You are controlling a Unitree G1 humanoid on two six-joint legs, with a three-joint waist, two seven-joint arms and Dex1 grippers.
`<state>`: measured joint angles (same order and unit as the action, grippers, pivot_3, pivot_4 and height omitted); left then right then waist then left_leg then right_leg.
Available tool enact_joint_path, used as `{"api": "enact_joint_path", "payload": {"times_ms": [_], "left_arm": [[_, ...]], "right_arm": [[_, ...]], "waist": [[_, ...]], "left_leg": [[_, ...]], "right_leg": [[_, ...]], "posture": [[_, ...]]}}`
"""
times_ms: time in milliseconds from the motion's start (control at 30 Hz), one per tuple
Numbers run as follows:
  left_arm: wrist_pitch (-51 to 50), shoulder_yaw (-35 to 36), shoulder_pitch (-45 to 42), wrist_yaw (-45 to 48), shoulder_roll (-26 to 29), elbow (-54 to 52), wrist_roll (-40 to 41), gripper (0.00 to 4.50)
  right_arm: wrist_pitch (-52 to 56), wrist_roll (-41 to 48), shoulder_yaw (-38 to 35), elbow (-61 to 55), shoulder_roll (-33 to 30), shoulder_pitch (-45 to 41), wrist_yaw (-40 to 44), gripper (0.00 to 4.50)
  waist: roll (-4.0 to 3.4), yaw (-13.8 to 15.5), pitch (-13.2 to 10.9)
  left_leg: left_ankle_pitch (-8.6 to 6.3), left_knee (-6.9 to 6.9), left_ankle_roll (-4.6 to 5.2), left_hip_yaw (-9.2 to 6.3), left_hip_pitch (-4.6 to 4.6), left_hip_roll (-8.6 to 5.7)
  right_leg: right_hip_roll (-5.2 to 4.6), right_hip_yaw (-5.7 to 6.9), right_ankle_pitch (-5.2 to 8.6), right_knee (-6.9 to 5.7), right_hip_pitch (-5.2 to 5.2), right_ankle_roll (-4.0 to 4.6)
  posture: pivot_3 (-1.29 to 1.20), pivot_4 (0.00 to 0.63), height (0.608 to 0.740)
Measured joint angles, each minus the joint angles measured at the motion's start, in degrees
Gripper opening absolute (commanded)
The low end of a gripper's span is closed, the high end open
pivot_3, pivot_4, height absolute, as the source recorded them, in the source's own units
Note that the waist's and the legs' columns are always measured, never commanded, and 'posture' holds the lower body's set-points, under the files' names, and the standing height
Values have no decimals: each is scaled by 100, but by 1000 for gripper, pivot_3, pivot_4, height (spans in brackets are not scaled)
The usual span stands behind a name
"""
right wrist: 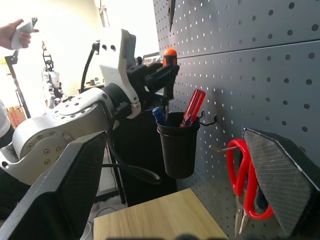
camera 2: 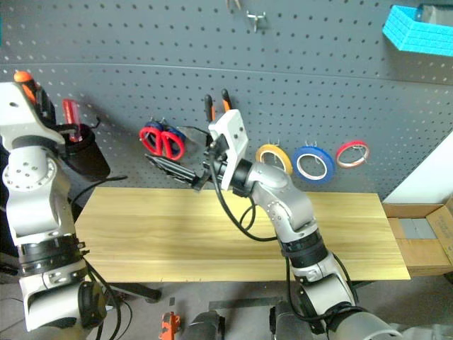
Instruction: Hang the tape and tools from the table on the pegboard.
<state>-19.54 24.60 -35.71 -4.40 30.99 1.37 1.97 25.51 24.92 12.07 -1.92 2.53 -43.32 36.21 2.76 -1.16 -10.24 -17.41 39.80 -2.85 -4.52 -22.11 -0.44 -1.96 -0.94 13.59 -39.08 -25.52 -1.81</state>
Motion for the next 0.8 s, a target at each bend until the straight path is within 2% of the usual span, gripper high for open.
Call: {"api": "enact_joint_path", "payload": {"times_ms": [167, 500, 700, 800], "left_arm": [[-212, 52, 114, 2, -121, 214, 129, 941], [-253, 52, 111, 3, -87, 227, 183, 4388], [-259, 51, 120, 1, -73, 187, 178, 4452], [-282, 63, 226, 30, -85, -200, 238, 4452]], "right_arm": [[-3, -97, -2, 0, -16, 0, -4, 4500], [-3, -117, -4, 4, -19, 1, -2, 4500], [-11, -127, 0, 48, -51, 1, 11, 4500], [-9, -139, 2, 12, -233, 39, 53, 4500]], "waist": [[0, -14, 0], [0, -15, 0], [0, -14, 0], [1, -13, 1]], "left_leg": [[0, 0, 0, 0, 6, 0], [0, 0, 0, -2, 8, 1], [0, 0, 0, -2, 8, 1], [-1, -1, 0, -2, 7, 1]], "right_leg": [[0, 0, 0, 1, 5, 0], [-4, 0, 0, 0, 7, 1], [-4, 0, 0, 1, 8, 1], [-8, 0, 0, 3, 9, 1]], "posture": [[78, 120, 740], [81, 118, 740], [81, 113, 740], [85, 109, 740]]}}
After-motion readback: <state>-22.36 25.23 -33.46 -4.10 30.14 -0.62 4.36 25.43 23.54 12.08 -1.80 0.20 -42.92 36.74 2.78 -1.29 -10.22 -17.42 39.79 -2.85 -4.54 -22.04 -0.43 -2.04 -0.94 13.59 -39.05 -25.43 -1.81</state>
